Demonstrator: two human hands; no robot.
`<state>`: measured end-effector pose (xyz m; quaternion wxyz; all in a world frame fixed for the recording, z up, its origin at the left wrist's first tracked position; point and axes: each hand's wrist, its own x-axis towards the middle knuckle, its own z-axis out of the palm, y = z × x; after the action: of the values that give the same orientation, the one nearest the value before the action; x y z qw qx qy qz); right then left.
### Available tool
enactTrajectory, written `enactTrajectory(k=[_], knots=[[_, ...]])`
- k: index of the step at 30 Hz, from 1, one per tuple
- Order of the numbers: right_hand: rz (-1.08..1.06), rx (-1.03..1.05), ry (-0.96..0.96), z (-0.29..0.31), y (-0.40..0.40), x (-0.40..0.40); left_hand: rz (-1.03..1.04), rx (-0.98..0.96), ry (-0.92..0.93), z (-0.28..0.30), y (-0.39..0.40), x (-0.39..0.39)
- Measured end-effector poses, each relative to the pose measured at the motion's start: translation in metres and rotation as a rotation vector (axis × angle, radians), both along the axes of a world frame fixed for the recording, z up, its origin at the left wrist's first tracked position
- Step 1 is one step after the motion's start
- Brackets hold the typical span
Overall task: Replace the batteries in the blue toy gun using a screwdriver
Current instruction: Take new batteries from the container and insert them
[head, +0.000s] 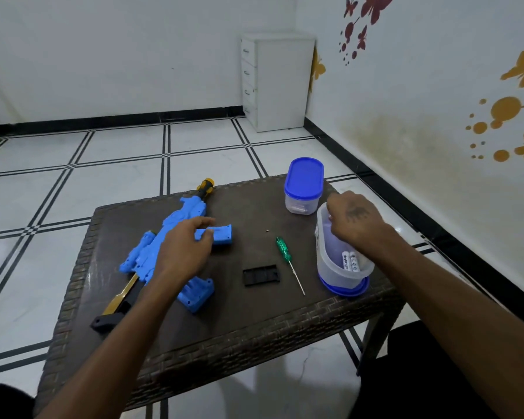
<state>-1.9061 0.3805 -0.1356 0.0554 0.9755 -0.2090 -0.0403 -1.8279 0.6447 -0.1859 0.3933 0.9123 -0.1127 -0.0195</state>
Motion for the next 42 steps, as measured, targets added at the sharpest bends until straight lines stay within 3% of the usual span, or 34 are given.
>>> enactTrajectory(k=[4, 8, 11, 17, 26, 33, 37, 42], knots=[[0.091, 0.000, -0.200, 0.009, 0.014, 0.005, 0.064, 0.235, -0.059, -0.009, 0.025, 0.011], [0.260, 0.374, -0.243, 0.005, 0.058, 0.005, 0.091, 0.472, 0.027, -0.018, 0.048, 0.019], [0.357, 0.574, -0.215, -0.005, 0.096, 0.003, 0.042, 0.446, 0.106, -0.024, 0.061, 0.018], [0.420, 0.789, -0.153, -0.025, 0.138, 0.006, -0.066, 0.349, 0.070, -0.021, 0.083, 0.023], [0.520, 0.700, -0.150, -0.040, 0.160, 0.009, -0.065, 0.352, -0.021, -0.028, 0.086, 0.019], [0.612, 0.492, -0.138, -0.046, 0.164, 0.004, -0.054, 0.361, -0.048, -0.033, 0.083, 0.016], [0.565, 0.547, -0.143, -0.051, 0.164, 0.007, -0.057, 0.361, -0.038, -0.034, 0.084, 0.017], [0.436, 0.779, -0.167, -0.063, 0.158, 0.014, -0.049, 0.370, -0.029, -0.032, 0.082, 0.016]])
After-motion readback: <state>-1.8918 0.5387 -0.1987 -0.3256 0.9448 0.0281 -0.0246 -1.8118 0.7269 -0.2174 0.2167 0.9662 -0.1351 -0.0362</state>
